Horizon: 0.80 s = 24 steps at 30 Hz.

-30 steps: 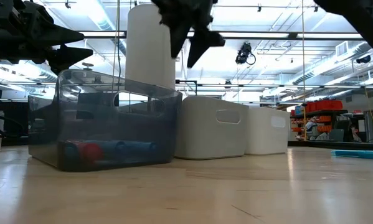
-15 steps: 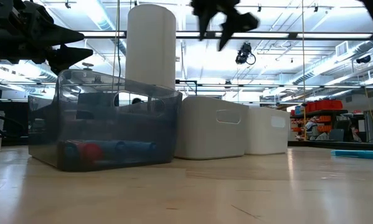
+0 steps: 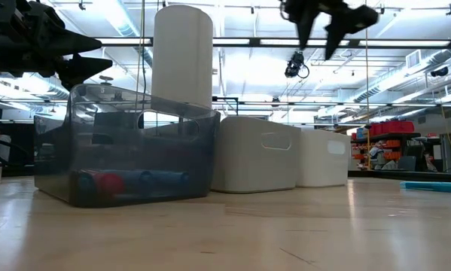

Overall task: Pick & Place Markers
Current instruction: Put the pink marker into the gray bin

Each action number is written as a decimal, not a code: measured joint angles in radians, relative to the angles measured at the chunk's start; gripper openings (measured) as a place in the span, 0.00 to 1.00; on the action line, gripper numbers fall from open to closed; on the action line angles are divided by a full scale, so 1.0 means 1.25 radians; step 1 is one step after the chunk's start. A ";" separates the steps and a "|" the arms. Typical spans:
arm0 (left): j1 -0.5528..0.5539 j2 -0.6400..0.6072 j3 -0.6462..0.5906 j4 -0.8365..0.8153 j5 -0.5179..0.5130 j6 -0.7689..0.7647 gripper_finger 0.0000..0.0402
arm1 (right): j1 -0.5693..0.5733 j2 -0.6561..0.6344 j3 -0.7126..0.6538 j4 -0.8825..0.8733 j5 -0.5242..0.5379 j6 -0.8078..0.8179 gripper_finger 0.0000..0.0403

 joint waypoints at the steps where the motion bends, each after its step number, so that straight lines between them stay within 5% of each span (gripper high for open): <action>1: 0.000 0.000 0.000 0.000 0.000 0.000 0.58 | 0.003 -0.016 -0.019 0.000 0.000 0.016 0.56; 13: 0.000 0.000 0.000 0.000 0.000 0.000 0.58 | 0.107 -0.160 -0.190 -0.002 -0.014 0.272 0.56; 24: 0.000 0.000 0.000 0.000 0.000 0.000 0.58 | 0.247 -0.190 -0.251 -0.021 -0.045 0.506 0.56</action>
